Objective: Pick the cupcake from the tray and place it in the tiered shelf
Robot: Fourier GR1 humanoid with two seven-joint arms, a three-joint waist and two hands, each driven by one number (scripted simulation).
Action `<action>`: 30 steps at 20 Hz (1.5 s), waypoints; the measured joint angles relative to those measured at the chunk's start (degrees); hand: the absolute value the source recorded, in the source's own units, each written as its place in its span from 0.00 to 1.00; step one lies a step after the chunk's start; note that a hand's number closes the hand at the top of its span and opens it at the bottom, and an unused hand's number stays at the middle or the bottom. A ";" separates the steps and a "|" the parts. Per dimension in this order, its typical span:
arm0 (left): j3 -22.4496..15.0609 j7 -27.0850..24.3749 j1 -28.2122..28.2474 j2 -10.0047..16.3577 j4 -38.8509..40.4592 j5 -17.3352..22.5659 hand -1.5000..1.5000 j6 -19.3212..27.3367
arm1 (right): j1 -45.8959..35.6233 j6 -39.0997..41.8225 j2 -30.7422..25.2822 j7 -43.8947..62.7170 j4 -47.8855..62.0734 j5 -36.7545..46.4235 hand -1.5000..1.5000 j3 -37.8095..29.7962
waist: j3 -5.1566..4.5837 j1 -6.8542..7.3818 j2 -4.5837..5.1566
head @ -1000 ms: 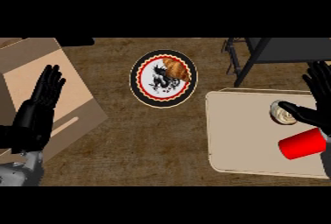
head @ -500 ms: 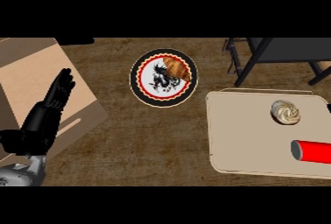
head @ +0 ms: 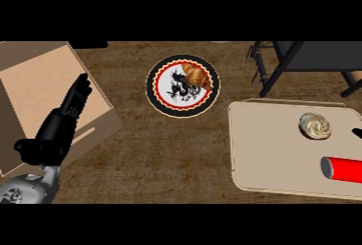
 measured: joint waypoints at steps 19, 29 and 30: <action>-0.53 1.85 -0.83 -3.33 -0.48 -2.72 0.50 -0.76 | -4.35 17.03 -22.02 46.63 -19.74 11.29 0.00 19.02 | -0.21 1.16 0.07; 0.53 1.24 -1.35 -4.99 0.66 -3.90 0.50 -1.98 | -8.40 16.92 -19.50 61.92 -28.84 15.81 0.00 23.80 | 0.04 1.29 -0.05; 0.60 0.86 -1.35 -5.25 0.87 -4.03 0.50 -2.09 | -8.82 17.01 -19.29 62.60 -29.01 16.35 0.00 24.15 | 0.07 1.35 -0.05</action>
